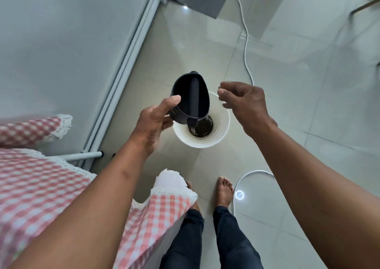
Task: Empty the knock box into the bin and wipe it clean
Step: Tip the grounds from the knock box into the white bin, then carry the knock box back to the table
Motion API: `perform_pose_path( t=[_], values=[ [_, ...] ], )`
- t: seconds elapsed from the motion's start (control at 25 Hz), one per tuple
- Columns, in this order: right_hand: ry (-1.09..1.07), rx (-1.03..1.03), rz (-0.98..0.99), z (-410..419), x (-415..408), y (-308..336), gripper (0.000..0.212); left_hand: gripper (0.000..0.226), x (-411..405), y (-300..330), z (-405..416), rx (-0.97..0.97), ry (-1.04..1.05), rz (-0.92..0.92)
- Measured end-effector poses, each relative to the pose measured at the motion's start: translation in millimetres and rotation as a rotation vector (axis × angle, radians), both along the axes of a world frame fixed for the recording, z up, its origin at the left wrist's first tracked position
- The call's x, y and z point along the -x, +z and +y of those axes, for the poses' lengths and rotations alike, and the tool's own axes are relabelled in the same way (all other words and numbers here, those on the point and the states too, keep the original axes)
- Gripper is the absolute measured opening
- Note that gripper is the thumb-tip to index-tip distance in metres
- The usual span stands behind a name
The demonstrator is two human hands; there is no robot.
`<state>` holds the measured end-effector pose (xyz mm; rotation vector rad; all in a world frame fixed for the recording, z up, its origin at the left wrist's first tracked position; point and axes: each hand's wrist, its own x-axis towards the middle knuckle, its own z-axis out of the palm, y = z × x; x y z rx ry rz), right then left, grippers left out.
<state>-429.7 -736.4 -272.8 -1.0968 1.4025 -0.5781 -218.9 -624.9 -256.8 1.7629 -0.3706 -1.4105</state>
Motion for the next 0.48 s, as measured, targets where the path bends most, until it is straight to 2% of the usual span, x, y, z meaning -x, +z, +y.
perform_pose_path(
  t=[0.12,0.36,0.48],
  values=[
    [0.113,0.096,-0.052,-3.8,-11.9,66.9,0.026,0.03,-12.4,57.4,12.1,0.06,-0.039,0.113],
    [0.404,0.235,-0.021,10.1,-30.4,190.4,0.035,0.045,-40.1,156.7,46.5,0.124,-0.159,0.17],
    [0.56,0.285,0.026,25.4,-43.1,251.7,0.041,0.039,-57.1,199.4,69.9,0.153,-0.22,0.182]
  ],
)
